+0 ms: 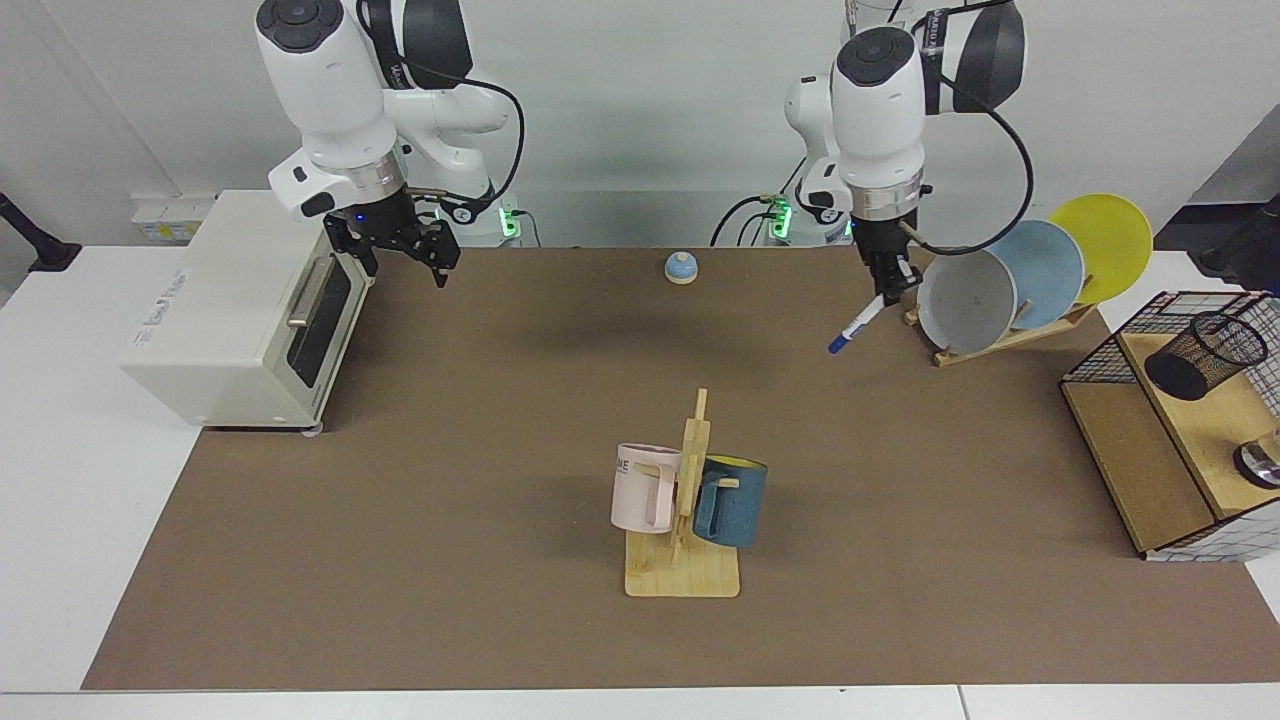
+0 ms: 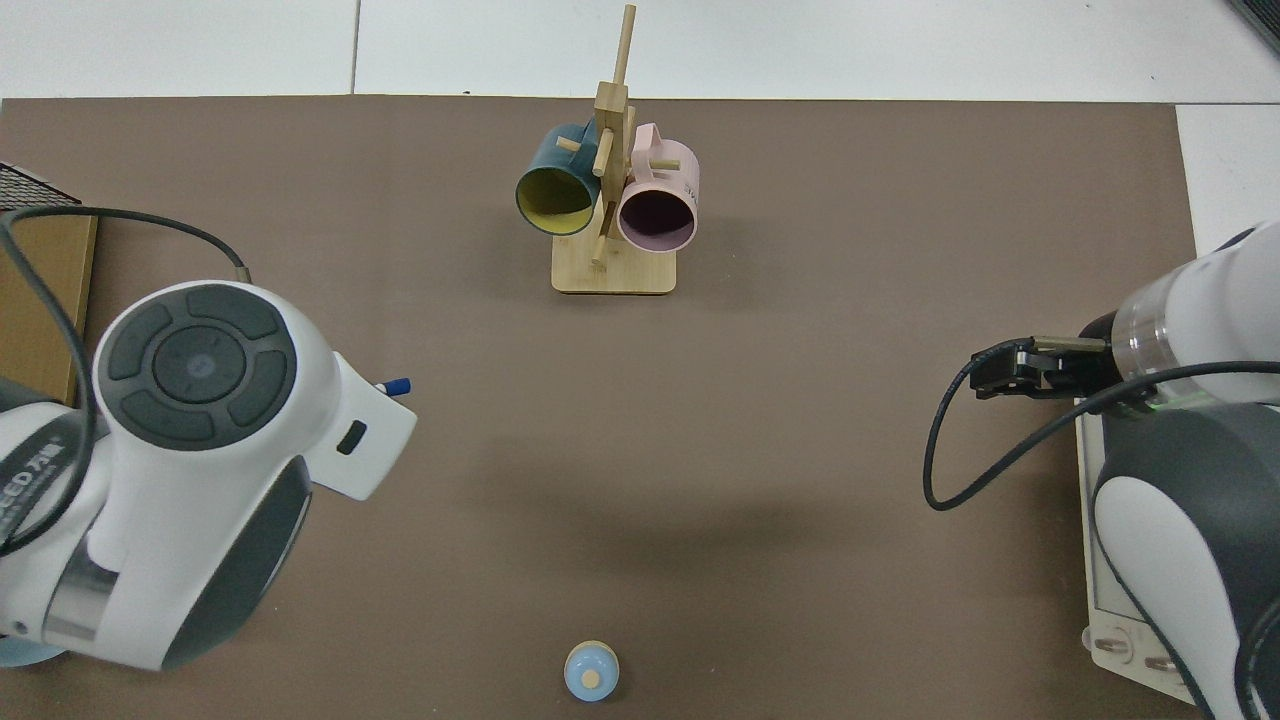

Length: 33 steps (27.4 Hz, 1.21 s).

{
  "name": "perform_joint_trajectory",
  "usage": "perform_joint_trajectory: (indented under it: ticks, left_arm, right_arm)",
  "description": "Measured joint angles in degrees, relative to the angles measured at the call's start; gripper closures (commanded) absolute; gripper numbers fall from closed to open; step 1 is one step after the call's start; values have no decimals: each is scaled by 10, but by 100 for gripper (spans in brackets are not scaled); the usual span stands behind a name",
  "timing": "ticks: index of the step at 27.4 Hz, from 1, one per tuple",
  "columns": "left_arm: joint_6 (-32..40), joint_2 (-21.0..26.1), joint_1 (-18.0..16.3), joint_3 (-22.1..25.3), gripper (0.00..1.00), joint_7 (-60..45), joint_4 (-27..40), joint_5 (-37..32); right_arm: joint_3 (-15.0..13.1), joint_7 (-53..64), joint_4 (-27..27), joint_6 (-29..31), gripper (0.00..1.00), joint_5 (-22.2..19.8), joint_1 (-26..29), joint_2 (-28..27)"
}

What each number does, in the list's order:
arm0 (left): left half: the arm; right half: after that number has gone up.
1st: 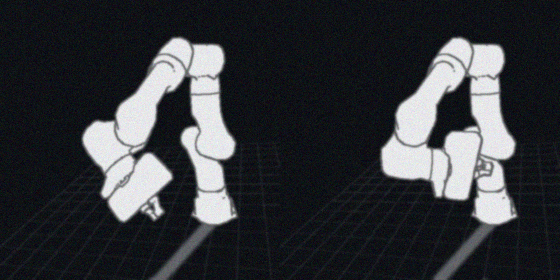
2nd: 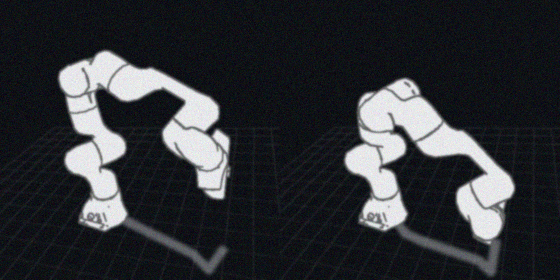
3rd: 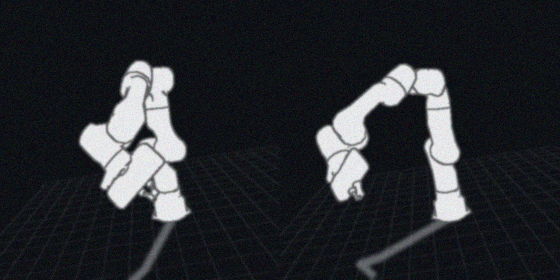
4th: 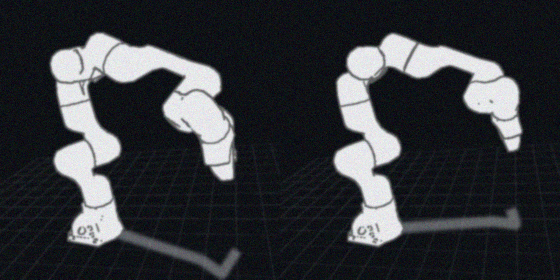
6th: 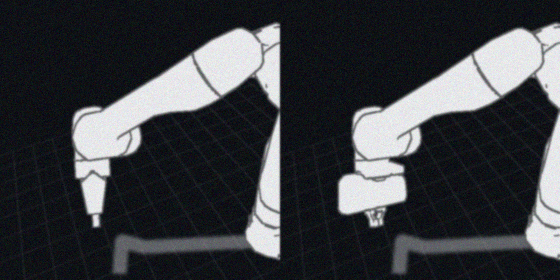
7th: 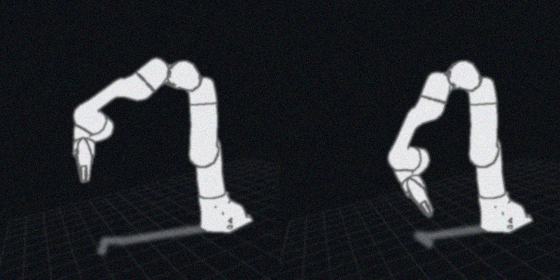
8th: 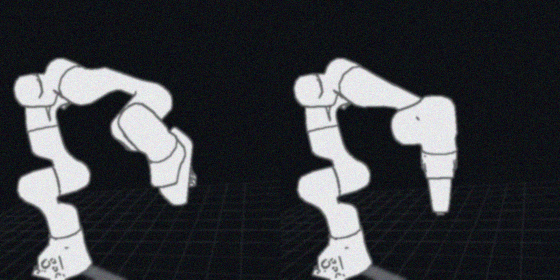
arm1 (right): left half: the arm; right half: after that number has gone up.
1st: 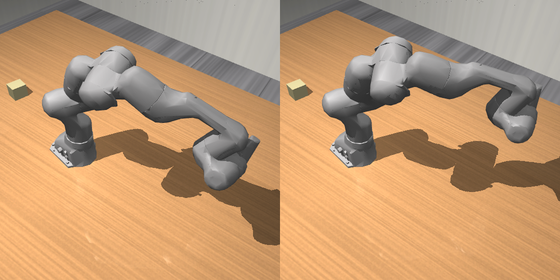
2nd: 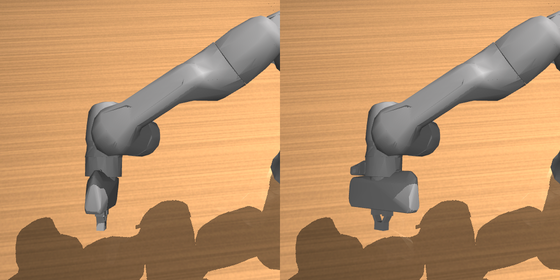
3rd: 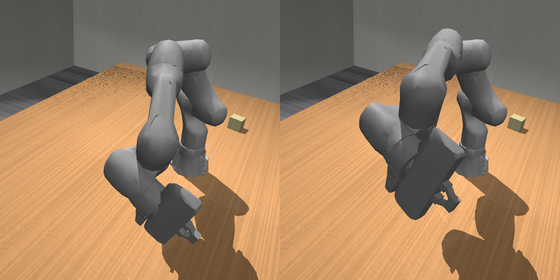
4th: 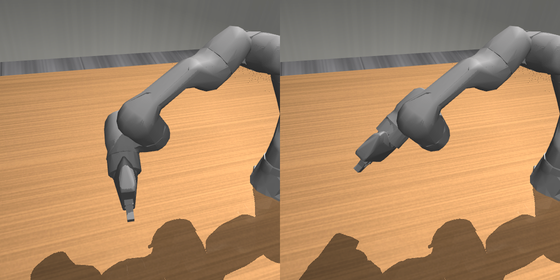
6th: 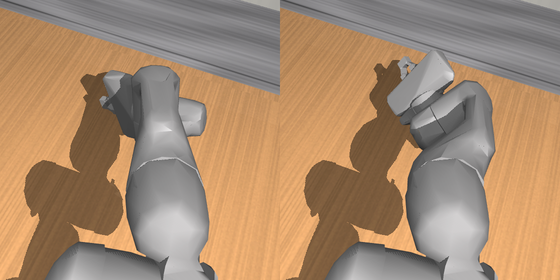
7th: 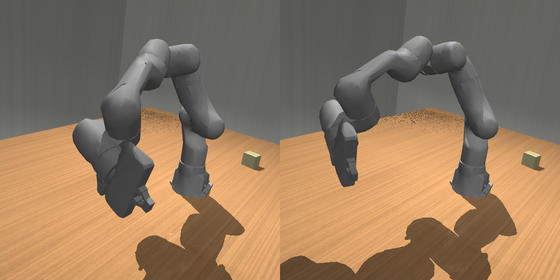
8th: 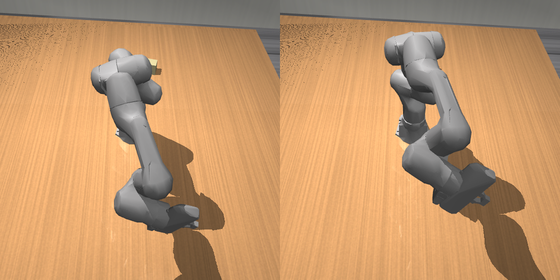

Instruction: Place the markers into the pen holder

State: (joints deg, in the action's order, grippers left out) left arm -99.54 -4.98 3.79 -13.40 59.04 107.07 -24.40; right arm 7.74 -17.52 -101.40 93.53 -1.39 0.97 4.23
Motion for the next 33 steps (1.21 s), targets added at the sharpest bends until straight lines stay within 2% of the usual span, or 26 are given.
perform_joint_trajectory:
  ticks: [7, 14, 21, 28, 33]
  left_arm:
    - [-14, 7, -37, 0, 100, 80, -19, -90]
    - [-70, 18, -83, 0, 100, 168, -35, -150]
    - [-165, 31, -160, 1, 100, 291, -51, -159]
    - [-212, 67, -220, 1, 100, 427, -104, -159]
    - [-266, 79, -269, 1, 100, 520, -118, -159]
  right_arm:
    - [0, 0, 0, 0, 0, 0, 2, 0]
    - [0, 0, 0, 0, 0, 0, 7, 0]
    - [0, 0, 0, 0, 0, 0, 11, 0]
    - [0, 0, 0, 0, 0, 0, 12, 0]
    - [0, 0, 0, 0, 0, 0, 12, 0]
